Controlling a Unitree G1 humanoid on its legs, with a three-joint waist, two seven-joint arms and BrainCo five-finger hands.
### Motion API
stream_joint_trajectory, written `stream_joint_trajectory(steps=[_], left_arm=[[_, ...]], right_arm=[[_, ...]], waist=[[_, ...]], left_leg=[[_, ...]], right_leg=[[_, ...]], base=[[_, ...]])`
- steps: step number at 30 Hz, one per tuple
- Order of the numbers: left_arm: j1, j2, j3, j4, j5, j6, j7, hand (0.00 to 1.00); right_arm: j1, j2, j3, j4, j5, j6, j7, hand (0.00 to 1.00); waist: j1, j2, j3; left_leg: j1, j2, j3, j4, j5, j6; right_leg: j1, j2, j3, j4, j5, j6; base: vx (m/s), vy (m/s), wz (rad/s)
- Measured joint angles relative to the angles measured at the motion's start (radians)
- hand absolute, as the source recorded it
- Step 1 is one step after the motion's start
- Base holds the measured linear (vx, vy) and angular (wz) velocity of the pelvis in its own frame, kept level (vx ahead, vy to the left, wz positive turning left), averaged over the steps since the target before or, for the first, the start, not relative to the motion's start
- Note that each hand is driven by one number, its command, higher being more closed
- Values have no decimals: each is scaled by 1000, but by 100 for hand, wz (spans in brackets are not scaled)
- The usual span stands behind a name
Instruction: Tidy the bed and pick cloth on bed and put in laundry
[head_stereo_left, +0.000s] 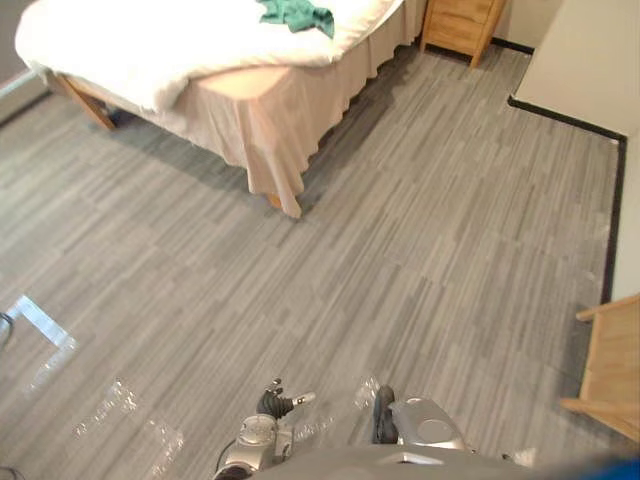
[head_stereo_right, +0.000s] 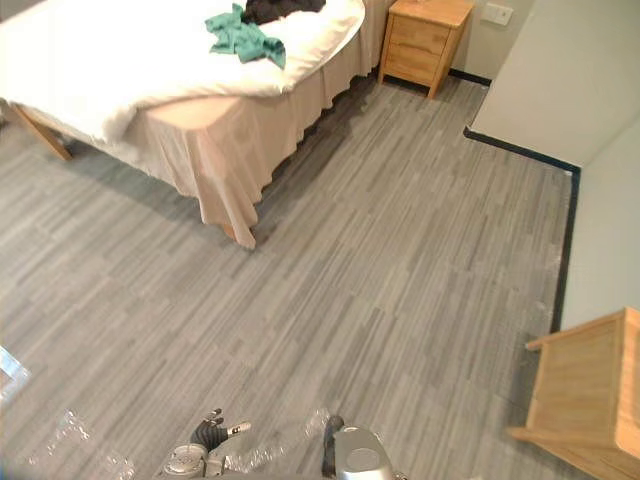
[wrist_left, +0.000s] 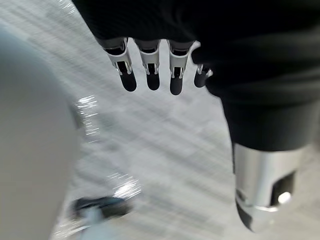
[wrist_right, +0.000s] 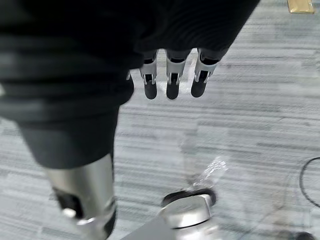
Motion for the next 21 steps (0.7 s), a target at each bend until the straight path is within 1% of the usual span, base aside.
stream_joint_trajectory(steps=[1,3,4,5,6,7,8,9,10,11,12,13,14,15,16,17,18,19,20,21], left_arm=[[2,-3,10,-13,-9,-3,2,0],[4,0,18,-29,-18,-9,14,0],[-11,7,27,-38,-18,-16,35,0],[-18,10,36,-41,-21,-18,39,0],[-21,19,39,-54,-43,-20,47,0],[-22,24,39,-63,-50,-22,49,0],[-24,27,37,-66,-57,-33,64,0],[-28,27,34,-65,-58,-37,67,0],[-30,25,27,-62,-59,-36,69,0],[-28,19,9,-61,-59,-35,69,0],[-23,1,-18,-55,-57,-36,66,0],[-43,13,-14,-53,-55,-36,66,0],[-61,27,-16,-51,-55,-32,65,0],[-61,26,-19,-51,-55,-34,64,0],[-58,20,-22,-46,-54,-35,64,0],[-55,20,-23,-42,-55,-34,62,0],[-43,21,-17,-37,-55,-32,62,0],[-28,25,3,-34,-56,-31,58,0],[-16,22,5,-30,-57,-28,58,0],[-6,31,5,-29,-57,-27,59,0]], right_arm=[[-17,-21,22,2,-3,1,-1,0],[-42,-26,38,-1,-11,0,-5,0],[-81,-26,58,12,-22,1,-9,0],[-103,-27,67,24,-29,0,-10,0],[-139,-24,72,45,-36,2,-12,0],[-145,-21,71,47,-42,2,-12,0],[-150,-13,71,47,-55,1,-14,0],[-152,-8,71,42,-63,1,-17,0],[-150,-8,71,31,-69,0,-19,0],[-141,-13,70,20,-68,0,-19,0],[-114,-29,68,5,-69,0,-21,0],[-123,-17,69,12,-69,3,-23,0],[-118,16,80,11,-70,-1,-21,0],[-120,28,72,11,-70,0,-21,0],[-119,27,69,12,-70,0,-20,0],[-119,29,68,12,-71,0,-19,0],[-117,32,64,24,-71,0,-17,0],[-113,36,44,31,-72,0,-14,0],[-105,36,22,39,-72,0,-9,0],[-103,36,12,41,-72,0,-7,0]], waist=[[17,10,1],[32,3,0],[57,-14,10],[68,-22,15],[81,-42,27],[84,-54,35],[94,-69,36],[96,-76,31],[95,-66,25],[93,-46,13],[96,-9,-10],[90,-50,-17],[82,-81,-33],[97,-96,-39],[115,-101,-44],[119,-100,-46],[123,-97,-57],[129,-100,-61],[127,-109,-70],[129,-107,-74]], left_leg=[[-74,4,-48,186,-18,-9],[-130,-25,-61,259,-56,-22],[-193,-71,-65,250,-126,-24],[-214,-93,-62,223,-153,-25],[-243,-142,-53,140,-187,-16],[-250,-169,-45,77,-196,-15],[-266,-222,-29,-83,-197,-12],[-279,-268,-26,-230,-179,-3],[-295,-312,-11,-450,-91,30],[-301,-324,21,-583,-5,50],[-319,-319,67,-691,188,211],[-322,-350,89,-666,141,207],[-329,-363,149,-648,103,240],[-326,-379,158,-637,84,244],[-308,-400,157,-626,59,248],[-296,-410,156,-623,43,255],[-258,-435,158,-635,13,258],[-197,-466,135,-671,-7,252],[-150,-490,101,-694,-24,235],[-126,-506,77,-704,-38,235]], right_leg=[[59,7,64,-26,-11,-15],[95,4,122,-62,-12,-16],[123,-14,190,-86,-13,-17],[132,-23,215,-91,-13,-17],[162,-49,242,-98,-13,-16],[183,-63,248,-101,-14,-11],[211,-91,245,-102,-18,25],[228,-111,235,-104,-30,55],[258,-118,221,-122,-47,87],[279,-108,207,-135,-60,109],[309,-77,196,-148,-98,151],[327,-110,180,-147,-103,157],[328,-136,138,-147,-66,175],[330,-153,138,-145,-30,179],[343,-168,143,-144,35,178],[353,-172,143,-143,76,184],[354,-179,142,-90,141,217],[338,-190,146,32,185,219],[304,-206,150,166,225,255],[271,-213,154,269,247,269]], base=[[95,-136,-110],[-29,-47,-107],[-62,-9,-121],[106,6,-146],[251,33,-93],[402,52,-95],[394,62,-67],[521,120,-66],[518,167,-35],[604,280,-20],[538,261,17],[574,262,57],[472,212,66],[489,260,49],[344,243,16],[318,294,38],[300,309,62],[392,304,79],[346,200,71],[294,130,87]])
